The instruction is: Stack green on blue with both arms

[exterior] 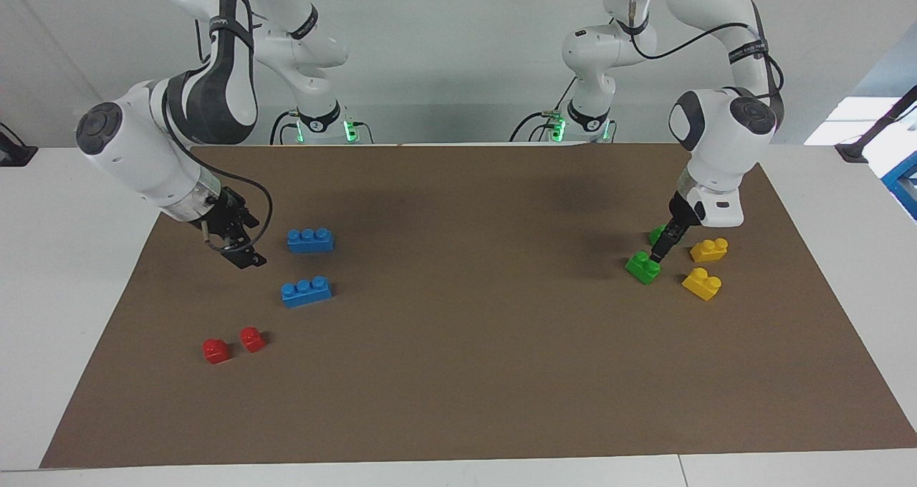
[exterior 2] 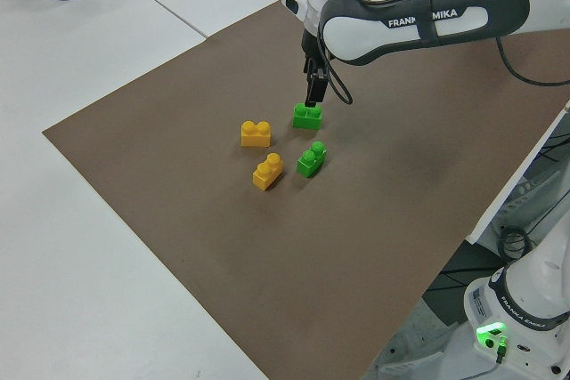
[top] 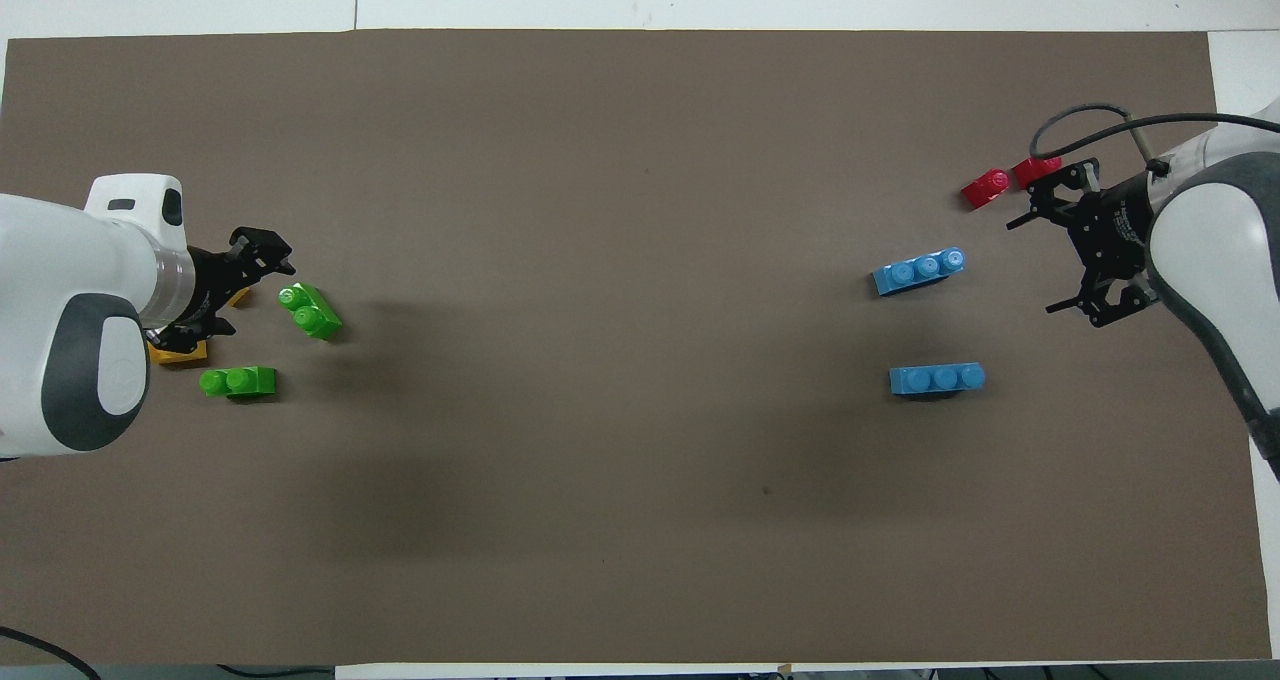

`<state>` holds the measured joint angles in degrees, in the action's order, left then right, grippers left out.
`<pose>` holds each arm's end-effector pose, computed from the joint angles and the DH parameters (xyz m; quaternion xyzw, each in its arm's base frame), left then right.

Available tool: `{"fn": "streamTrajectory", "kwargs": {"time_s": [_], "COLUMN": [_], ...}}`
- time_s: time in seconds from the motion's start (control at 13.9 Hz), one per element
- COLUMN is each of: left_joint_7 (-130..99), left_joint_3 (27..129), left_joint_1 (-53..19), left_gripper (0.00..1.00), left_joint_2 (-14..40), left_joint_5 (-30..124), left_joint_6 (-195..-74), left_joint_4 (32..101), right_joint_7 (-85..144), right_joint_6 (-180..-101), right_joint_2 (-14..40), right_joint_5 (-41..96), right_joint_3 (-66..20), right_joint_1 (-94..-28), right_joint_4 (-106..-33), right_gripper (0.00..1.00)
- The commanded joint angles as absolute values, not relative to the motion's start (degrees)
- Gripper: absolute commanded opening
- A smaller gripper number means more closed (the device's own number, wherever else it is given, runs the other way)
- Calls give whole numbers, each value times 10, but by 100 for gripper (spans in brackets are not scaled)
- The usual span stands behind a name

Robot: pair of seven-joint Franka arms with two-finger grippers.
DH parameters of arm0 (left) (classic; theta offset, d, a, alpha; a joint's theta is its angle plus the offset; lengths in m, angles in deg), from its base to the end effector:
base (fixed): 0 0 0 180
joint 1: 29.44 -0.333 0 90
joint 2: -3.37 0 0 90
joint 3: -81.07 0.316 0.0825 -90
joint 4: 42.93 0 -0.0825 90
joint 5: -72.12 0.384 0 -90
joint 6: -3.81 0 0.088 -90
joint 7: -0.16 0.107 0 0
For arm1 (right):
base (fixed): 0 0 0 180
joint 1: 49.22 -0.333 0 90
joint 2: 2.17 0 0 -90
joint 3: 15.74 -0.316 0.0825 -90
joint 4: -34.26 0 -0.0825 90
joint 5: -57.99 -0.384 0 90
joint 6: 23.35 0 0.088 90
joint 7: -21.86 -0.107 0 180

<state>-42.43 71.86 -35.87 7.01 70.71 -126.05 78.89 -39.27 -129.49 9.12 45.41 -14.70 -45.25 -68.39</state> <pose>0.5583 -0.0270 0.3881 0.9367 0.3476 0.0300 0.0286 0.5999 -0.0349 0.4300 -0.8107 0.5726 0.1072 0.0575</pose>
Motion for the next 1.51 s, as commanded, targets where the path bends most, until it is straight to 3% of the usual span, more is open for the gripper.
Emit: {"fn": "streamTrajectory", "kwargs": {"time_s": [0.0, 0.65, 1.08, 1.29, 1.36, 1.43], "left_joint_7": [-435, -444, -444, -447, -447, -448], "left_joint_3": [720, 720, 720, 720, 721, 721], "left_joint_1": [-359, -353, -353, -354, -354, -355], "left_gripper": [100, 99, 93, 72, 54, 22], "left_joint_2": [96, 157, 175, 175, 176, 176], "left_joint_5": [711, 720, 732, 732, 732, 732], "left_joint_6": [-1278, -1331, -1328, -1327, -1328, -1329], "left_joint_4": [784, 781, 777, 777, 777, 777], "right_joint_7": [-370, -298, -272, -247, -240, -234], "right_joint_6": [-1343, -1388, -1401, -1403, -1403, -1403], "right_joint_2": [113, 180, 204, 218, 223, 226], "right_joint_5": [438, 365, 324, 303, 300, 290], "right_joint_3": [-152, -153, -153, -153, -153, -153], "right_joint_1": [-451, -440, -432, -426, -425, -424], "right_joint_4": [-703, -695, -695, -695, -695, -695], "right_gripper": [98, 98, 98, 98, 98, 98]}}
